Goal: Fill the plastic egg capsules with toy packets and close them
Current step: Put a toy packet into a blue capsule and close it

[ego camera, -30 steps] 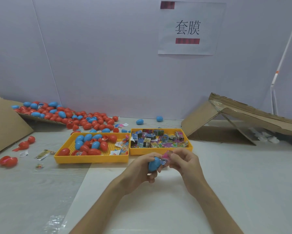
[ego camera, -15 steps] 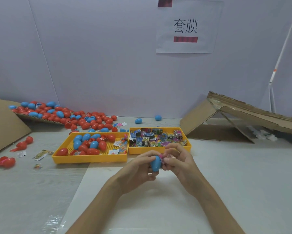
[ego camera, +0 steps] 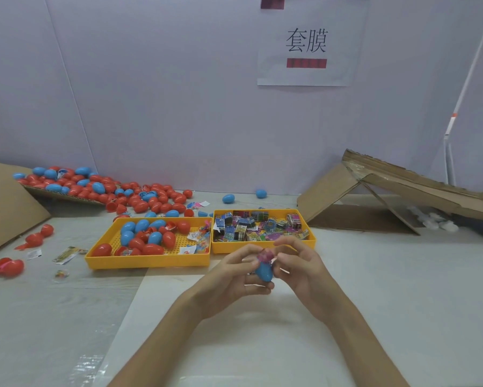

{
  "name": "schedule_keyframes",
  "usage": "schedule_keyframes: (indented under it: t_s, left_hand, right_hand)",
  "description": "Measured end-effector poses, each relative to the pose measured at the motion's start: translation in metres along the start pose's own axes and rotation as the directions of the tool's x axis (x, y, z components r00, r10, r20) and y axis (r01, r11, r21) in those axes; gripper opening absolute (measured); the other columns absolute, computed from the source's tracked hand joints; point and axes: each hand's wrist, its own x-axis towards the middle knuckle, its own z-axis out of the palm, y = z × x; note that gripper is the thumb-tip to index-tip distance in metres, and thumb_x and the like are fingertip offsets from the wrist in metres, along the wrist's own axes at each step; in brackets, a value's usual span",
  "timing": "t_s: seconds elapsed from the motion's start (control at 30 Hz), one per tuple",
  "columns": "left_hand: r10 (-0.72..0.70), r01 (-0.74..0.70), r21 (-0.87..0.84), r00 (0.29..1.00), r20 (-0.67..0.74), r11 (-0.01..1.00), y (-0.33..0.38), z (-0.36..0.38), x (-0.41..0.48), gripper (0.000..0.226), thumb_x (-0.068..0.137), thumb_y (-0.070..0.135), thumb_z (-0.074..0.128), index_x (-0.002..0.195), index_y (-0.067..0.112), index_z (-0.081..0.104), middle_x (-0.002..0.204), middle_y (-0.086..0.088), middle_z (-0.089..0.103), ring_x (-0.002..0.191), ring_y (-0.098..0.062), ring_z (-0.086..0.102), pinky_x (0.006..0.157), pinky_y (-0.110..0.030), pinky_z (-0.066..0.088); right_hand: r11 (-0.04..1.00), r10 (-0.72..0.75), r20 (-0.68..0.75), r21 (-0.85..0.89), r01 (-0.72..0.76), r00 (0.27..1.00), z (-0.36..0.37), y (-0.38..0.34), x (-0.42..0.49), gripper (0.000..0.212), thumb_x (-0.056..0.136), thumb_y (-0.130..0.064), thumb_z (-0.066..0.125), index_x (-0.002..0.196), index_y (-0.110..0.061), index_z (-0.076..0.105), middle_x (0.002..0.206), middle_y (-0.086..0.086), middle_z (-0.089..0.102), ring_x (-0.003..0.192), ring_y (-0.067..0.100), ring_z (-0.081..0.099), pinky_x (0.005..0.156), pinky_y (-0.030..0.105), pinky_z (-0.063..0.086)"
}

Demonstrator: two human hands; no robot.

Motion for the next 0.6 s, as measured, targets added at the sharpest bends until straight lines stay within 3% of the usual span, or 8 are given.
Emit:
schedule_keyframes:
  t_s: [0.17,0.27,0.33,0.43,0.6]
  left_hand:
    - [0.015,-0.014,0.036,1.000,-0.021,0.999,0.000,0.001,0.000,0.022,0.094,0.019,0.065,0.116,0.020,0.065,0.111,-0.013,0.069,0.096,-0.035,0.071,0.087,-0.038,0.057]
    - [0.042,-0.032,0.102,0.994,-0.099,0.994,-0.001,-0.001,0.000,0.032,0.091,0.026,0.067,0.123,0.026,0.066,0.106,-0.002,0.071,0.093,-0.029,0.070,0.082,-0.033,0.056]
    - [0.061,-0.050,0.075,0.987,-0.149,0.996,-0.001,-0.002,0.001,0.037,0.089,0.028,0.069,0.126,0.026,0.066,0.104,0.001,0.073,0.094,-0.028,0.070,0.082,-0.032,0.056]
    - [0.096,-0.102,-0.022,0.980,-0.177,0.995,-0.003,-0.003,0.002,0.044,0.087,0.020,0.072,0.130,0.017,0.062,0.105,-0.007,0.072,0.103,-0.035,0.071,0.084,-0.033,0.058]
    - [0.133,-0.148,-0.064,0.972,-0.192,0.987,-0.004,-0.003,0.004,0.051,0.082,0.004,0.075,0.130,0.005,0.060,0.126,-0.024,0.063,0.110,-0.045,0.068,0.088,-0.035,0.059]
  right_hand:
    - [0.998,-0.049,-0.044,0.042,0.051,0.998,-0.002,0.001,0.002,0.021,0.077,-0.001,0.072,0.090,-0.018,0.074,0.082,0.007,0.064,0.077,0.020,0.064,0.072,0.028,0.057]
    - [0.989,-0.086,-0.176,0.105,0.106,0.981,-0.007,0.002,0.005,0.022,0.084,0.005,0.060,0.084,-0.014,0.071,0.079,0.007,0.064,0.073,0.020,0.066,0.065,0.024,0.055]
    - [0.989,-0.141,-0.266,0.006,0.148,0.954,-0.009,0.003,0.006,0.030,0.088,0.011,0.056,0.082,-0.014,0.069,0.078,0.006,0.066,0.073,0.020,0.066,0.064,0.023,0.055]
    - [0.955,-0.246,-0.300,-0.236,0.178,0.922,-0.007,0.007,0.007,0.025,0.089,0.014,0.058,0.087,-0.010,0.067,0.079,0.004,0.071,0.075,0.021,0.070,0.067,0.024,0.057]
    - [0.936,-0.267,-0.280,-0.304,0.179,0.922,-0.004,0.010,0.007,0.021,0.088,0.011,0.064,0.092,-0.009,0.068,0.087,0.005,0.073,0.080,0.020,0.068,0.067,0.024,0.056]
